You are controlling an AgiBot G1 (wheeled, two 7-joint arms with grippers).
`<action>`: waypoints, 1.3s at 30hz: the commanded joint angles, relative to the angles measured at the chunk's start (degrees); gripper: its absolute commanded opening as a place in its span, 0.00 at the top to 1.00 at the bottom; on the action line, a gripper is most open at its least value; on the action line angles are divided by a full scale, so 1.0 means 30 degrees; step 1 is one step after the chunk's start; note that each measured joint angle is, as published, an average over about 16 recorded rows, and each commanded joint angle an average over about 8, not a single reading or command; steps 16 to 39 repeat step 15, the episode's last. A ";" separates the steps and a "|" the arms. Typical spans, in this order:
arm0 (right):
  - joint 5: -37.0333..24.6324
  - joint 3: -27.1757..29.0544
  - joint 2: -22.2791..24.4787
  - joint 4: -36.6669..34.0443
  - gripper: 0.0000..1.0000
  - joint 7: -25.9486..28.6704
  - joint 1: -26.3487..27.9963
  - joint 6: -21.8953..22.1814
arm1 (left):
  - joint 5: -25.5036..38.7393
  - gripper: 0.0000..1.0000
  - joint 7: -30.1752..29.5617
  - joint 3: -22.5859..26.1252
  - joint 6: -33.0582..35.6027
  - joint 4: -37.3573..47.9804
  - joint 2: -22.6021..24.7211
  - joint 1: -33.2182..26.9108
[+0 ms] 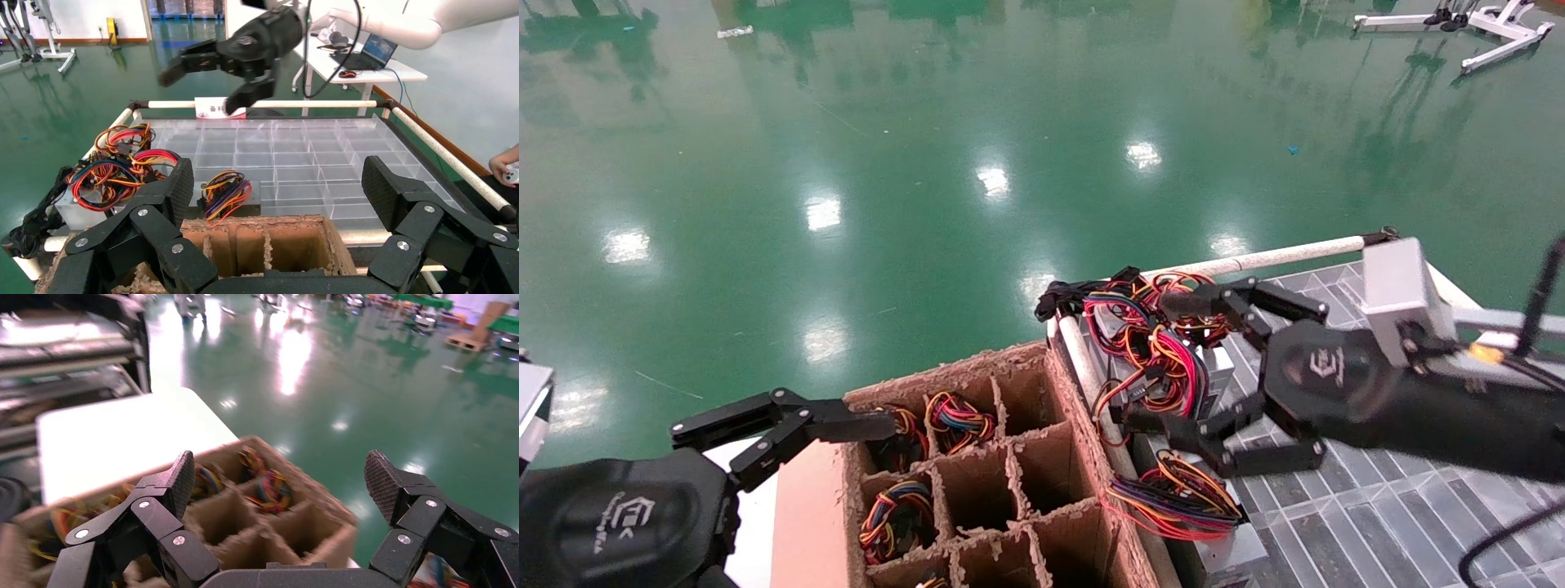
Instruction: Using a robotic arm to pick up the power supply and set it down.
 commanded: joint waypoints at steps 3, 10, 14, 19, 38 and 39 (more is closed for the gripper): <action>0.1017 0.0466 0.0558 0.1678 0.00 0.0850 -0.1252 -0.0207 | -0.0001 0.00 0.0001 0.0002 -0.0001 0.0000 -0.0001 0.0000; 0.2801 0.1284 0.1537 0.4622 0.00 0.2341 -0.3449 -0.0571 | -0.0003 0.00 0.0002 0.0005 -0.0002 0.0000 -0.0002 -0.0001; 0.3395 0.1556 0.1863 0.5602 0.00 0.2838 -0.4180 -0.0692 | -0.0004 0.00 0.0003 0.0006 -0.0002 0.0000 -0.0002 -0.0001; 0.3493 0.1601 0.1917 0.5763 0.00 0.2919 -0.4301 -0.0712 | -0.0004 0.00 0.0003 0.0006 -0.0003 0.0000 -0.0002 -0.0002; 0.3493 0.1601 0.1917 0.5763 0.00 0.2919 -0.4301 -0.0712 | -0.0004 0.00 0.0003 0.0006 -0.0003 0.0000 -0.0002 -0.0002; 0.3493 0.1601 0.1917 0.5763 0.00 0.2919 -0.4301 -0.0712 | -0.0004 0.00 0.0003 0.0006 -0.0003 0.0000 -0.0002 -0.0002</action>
